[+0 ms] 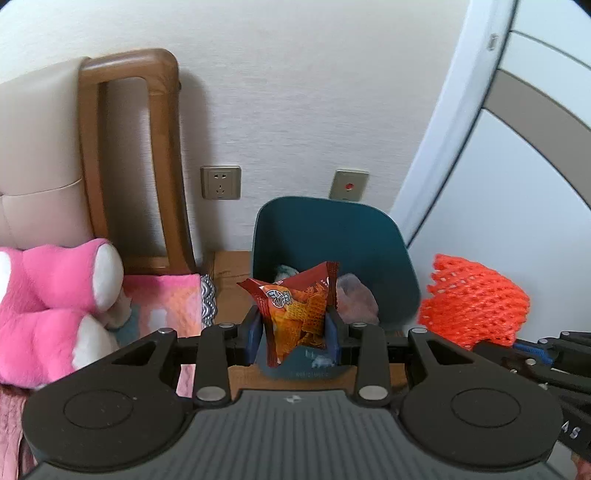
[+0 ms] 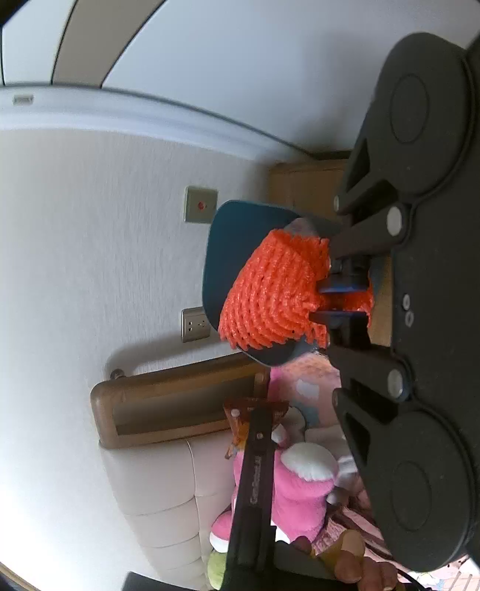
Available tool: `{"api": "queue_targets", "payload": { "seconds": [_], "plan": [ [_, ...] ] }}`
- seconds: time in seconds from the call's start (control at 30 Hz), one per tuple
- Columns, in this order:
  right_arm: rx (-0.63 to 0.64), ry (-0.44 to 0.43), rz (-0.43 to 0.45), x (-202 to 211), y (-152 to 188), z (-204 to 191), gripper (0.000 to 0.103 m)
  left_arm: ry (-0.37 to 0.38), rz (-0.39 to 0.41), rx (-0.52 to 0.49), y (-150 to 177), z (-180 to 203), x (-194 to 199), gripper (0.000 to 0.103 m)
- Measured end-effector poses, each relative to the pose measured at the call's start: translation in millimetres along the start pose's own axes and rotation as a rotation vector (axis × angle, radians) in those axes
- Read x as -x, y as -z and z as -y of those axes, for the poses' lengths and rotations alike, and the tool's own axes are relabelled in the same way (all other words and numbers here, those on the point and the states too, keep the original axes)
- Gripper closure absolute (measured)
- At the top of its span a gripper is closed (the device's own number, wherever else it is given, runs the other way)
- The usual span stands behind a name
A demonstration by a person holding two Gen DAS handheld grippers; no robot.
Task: Collect trash
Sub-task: 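Lift and carry the snack bag and orange foam net over the teal bin, then open both tools to drop the snack bag and foam net into the bin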
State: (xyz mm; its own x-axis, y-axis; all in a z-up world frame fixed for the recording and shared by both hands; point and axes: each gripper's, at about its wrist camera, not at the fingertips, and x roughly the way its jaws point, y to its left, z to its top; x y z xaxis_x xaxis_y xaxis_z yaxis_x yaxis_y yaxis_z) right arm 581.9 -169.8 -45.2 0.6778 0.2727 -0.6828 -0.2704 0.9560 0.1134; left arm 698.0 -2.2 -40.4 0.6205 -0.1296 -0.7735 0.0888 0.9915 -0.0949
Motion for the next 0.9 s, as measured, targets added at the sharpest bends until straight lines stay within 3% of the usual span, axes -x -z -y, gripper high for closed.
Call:
{"api": "queue_targets", "payload": {
  "seconds": [0.17, 0.37, 0.9],
  "plan": [
    [0.030, -0.057, -0.061, -59.5, -32.8, 26.6, 0.096, -0.067, -0.047, 0.017, -35.2, 18.4, -57.3, 0.069],
    [0.059, -0.095, -0.155, -120.4, -52.1, 48.0, 0.096, -0.099, -0.135, 0.055, -53.3, 27.8, -113.9, 0.069],
    [0.109, -0.121, -0.371, -212.8, -50.1, 67.0, 0.092, -0.163, -0.389, 0.070, -36.0, 39.0, -224.9, 0.068]
  ]
}}
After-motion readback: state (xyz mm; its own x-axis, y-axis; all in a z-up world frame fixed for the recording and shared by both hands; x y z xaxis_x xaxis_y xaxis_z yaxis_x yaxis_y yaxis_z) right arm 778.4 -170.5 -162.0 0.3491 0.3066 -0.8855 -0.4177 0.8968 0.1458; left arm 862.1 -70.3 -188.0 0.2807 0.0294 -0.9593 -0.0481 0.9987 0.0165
